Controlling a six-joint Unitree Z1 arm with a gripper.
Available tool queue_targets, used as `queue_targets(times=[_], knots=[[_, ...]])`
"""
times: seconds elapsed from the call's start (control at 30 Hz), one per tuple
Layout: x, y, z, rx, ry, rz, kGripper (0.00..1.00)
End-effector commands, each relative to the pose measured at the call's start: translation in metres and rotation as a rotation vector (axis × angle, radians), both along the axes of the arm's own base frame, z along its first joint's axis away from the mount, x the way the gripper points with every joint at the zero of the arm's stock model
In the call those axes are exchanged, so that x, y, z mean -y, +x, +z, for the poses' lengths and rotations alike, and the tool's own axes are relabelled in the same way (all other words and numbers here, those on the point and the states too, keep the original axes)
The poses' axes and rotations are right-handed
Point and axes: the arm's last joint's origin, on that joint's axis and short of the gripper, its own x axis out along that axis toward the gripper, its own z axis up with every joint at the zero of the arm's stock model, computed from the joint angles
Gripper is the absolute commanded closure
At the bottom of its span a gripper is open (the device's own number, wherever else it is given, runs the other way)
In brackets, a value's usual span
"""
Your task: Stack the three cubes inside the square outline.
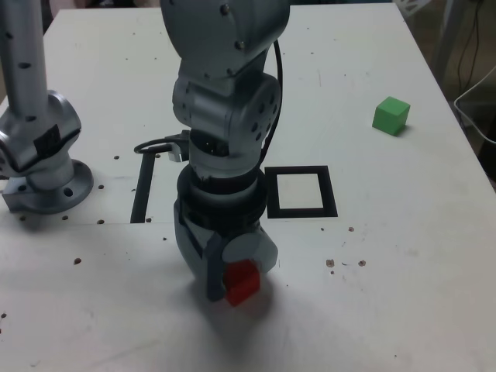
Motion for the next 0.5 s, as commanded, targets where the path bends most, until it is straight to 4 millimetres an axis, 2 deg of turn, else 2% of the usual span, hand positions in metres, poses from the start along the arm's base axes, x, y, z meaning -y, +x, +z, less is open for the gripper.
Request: queue_targets(times=[0.0,0.47], knots=[[-0.0003,0.0002,0.0008,0.006,-0.006,-0.004,0.53],[-0.0039,-0.0021,0.0057,0.039,0.014,-0.016,0.75]])
